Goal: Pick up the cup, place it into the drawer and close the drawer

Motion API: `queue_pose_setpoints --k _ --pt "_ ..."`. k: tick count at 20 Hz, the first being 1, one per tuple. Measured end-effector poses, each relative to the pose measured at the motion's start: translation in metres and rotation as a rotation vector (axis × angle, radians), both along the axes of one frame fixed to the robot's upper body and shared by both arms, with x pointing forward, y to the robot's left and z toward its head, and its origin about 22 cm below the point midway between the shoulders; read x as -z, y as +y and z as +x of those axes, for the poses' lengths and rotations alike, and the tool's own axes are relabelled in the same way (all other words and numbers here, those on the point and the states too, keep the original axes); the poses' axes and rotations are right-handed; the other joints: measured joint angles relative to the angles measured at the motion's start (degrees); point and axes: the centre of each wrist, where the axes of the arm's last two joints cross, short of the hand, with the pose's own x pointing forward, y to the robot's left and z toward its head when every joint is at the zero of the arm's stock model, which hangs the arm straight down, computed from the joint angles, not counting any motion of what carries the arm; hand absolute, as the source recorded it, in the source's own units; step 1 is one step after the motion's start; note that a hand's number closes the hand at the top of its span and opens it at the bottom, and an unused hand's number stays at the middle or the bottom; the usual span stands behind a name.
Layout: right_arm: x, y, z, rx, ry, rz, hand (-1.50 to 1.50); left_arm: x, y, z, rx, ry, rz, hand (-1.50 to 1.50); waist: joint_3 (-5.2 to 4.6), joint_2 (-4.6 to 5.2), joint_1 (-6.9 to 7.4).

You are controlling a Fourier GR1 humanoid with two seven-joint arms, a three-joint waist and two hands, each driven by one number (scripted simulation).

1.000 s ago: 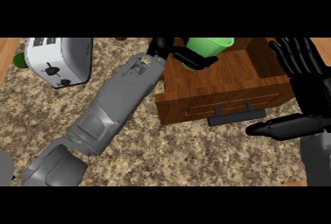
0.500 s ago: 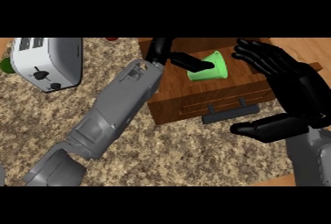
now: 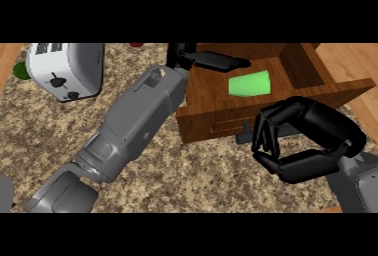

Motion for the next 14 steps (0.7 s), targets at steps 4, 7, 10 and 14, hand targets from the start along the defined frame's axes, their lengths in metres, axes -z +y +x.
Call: queue_pose_setpoints --k 4,7,10,14 --pt "0.007 -0.004 -0.006 0.028 -0.003 -0.192 -1.50 0.006 0.003 0.000 -0.029 -0.004 -0.029 -1.50 0.03 -0.48 2.32" --pt "0.014 -0.004 -0.011 0.087 -0.052 -0.323 -1.50 0.001 0.003 0.002 -0.043 0.002 -0.049 -1.50 0.06 -0.79 4.28" --pt "0.037 0.002 -0.009 0.151 -0.059 -0.407 -1.50 0.012 0.008 0.001 -0.042 0.005 -0.084 -1.50 0.06 -0.96 6.09" --pt "0.073 0.010 0.001 0.200 -0.040 -0.510 -1.50 0.022 0.016 -0.001 -0.041 -0.001 -0.119 -1.50 0.06 -1.21 8.45"
